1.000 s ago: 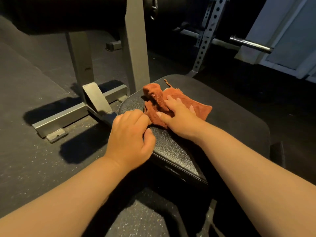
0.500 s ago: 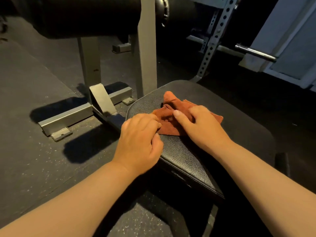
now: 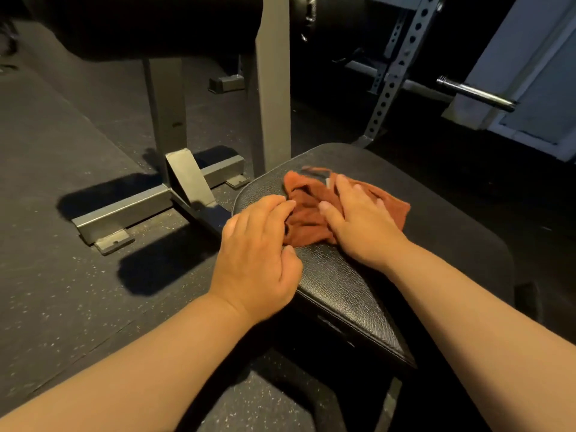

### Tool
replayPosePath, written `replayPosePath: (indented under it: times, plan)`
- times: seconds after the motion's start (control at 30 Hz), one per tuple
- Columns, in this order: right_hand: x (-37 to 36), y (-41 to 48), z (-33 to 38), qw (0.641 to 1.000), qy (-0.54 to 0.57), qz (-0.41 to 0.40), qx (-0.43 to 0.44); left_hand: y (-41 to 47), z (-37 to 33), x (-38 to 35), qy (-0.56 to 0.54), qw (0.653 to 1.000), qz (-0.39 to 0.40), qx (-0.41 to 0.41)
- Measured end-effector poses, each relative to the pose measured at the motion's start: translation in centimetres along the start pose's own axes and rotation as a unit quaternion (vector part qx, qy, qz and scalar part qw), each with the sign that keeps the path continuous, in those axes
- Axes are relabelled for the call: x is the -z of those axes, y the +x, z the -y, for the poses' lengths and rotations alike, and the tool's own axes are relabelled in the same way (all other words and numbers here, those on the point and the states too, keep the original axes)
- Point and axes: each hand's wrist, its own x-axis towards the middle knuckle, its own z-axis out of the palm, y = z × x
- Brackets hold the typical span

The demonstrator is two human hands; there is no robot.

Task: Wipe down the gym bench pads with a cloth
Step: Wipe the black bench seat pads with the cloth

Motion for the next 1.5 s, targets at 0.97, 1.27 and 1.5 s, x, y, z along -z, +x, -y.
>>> replayPosePath:
  times: [0.97,1.27,1.5]
  plan:
    - [-1.0,-0.2,4.2,0.992,-0.051,0.081,-0.078,0.8,1.3,0.6,-0.152,0.987,0.014,0.059]
    - [-0.2,0.9,1.8,0.997,-0.014,0.044,-0.057,1.0,1.6,1.1,-0.099,0.994,0.038,0.031]
    - [-0.1,-1.3,1.9,0.997,-0.016,0.07,0.017,1.7,1.4,0.8,-0.083,0.996,0.014,0.032]
